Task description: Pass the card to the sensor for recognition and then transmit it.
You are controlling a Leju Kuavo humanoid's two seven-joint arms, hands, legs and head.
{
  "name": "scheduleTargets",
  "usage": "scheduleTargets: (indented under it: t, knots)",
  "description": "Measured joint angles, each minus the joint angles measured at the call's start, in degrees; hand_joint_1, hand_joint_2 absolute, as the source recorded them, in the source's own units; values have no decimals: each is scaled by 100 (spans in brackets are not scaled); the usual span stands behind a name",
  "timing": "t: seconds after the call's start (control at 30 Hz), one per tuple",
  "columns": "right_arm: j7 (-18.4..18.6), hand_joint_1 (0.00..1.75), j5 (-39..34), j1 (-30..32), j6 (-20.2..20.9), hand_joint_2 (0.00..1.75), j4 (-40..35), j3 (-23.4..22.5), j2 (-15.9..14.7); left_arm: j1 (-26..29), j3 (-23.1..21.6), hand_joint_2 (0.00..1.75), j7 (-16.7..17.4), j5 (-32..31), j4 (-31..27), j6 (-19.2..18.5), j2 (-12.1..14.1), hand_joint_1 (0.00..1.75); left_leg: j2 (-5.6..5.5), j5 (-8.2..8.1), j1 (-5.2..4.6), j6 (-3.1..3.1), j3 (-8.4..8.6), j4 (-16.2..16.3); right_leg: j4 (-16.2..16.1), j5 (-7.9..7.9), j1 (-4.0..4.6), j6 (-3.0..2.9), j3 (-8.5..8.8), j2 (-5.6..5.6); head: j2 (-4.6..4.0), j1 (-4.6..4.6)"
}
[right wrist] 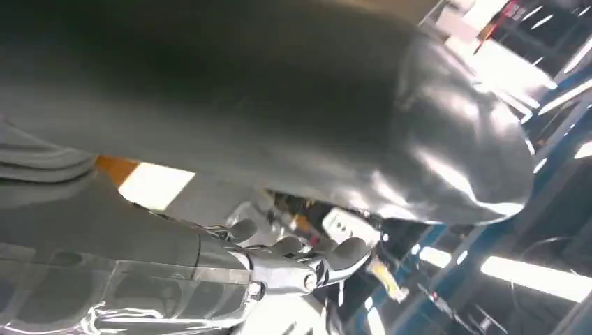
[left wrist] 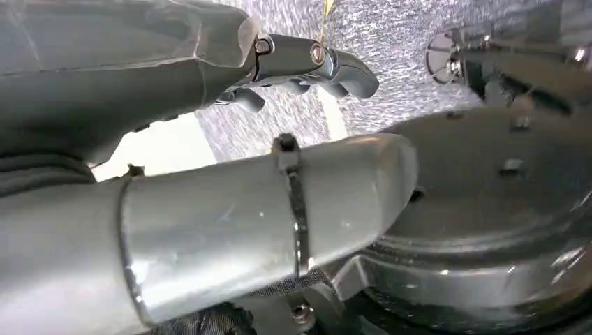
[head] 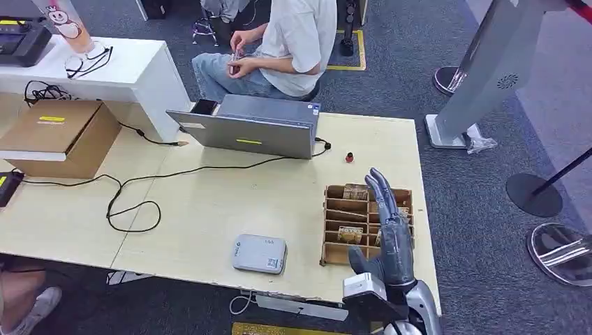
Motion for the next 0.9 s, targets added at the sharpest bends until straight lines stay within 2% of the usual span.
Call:
scheduleTargets:
  t: [0.17,0.23,0.27,0.3,0.37,0.43,0.5,0.63,0.9]
  knots:
    - [245,0,715,85,-282,0,-125,0,-101,534,-355,0,693,1355,-800,306,-207,0,0,-1,3,-2,2,0,1,-4,4,-6,0,-1,0,2]
    - [312,0,959,111,-362,0,-149,0,-138,697,-547,0,828,1566,-1047,339,-242,0,0,0,2,-2,2,0,1,-4,6,-6,1,-1,0,0]
    - [341,0,1051,111,-391,0,-146,0,-153,724,-590,0,804,1434,-1121,286,-258,0,-1,0,2,-2,1,0,2,-4,6,-6,1,-2,0,0]
    - [367,0,1146,106,-417,0,-146,2,-170,718,-592,0,672,1125,-1153,182,-260,0,-2,1,2,-3,1,-1,2,-4,6,-6,2,-3,0,2]
    - [410,0,1326,35,-426,0,-114,33,-192,590,-558,0,91,164,-1091,68,-173,0,-3,2,3,-4,-1,-2,2,-3,6,-6,3,-5,0,4]
    - [459,0,1495,-122,-428,0,-30,99,-201,301,-494,0,-520,-614,-698,212,31,0,-10,7,4,-8,-1,-2,3,-2,6,-8,6,-10,0,4]
    - [524,0,1697,-273,-428,0,74,183,-201,10,-472,0,-907,-1084,-215,463,279,0,-13,10,7,-13,2,-2,8,-1,7,-10,11,-11,0,2]
    - [594,0,1890,-402,-430,0,194,280,-199,-364,-439,0,-1137,-1337,469,669,645,0,-13,15,7,-19,10,-2,16,1,10,-12,13,-10,0,0]
    - [852,0,2463,-644,-439,0,394,367,-199,-972,-332,0,-1563,-2187,1756,1268,1095,0,-16,15,6,-19,7,-2,15,0,9,-11,12,-13,0,2]
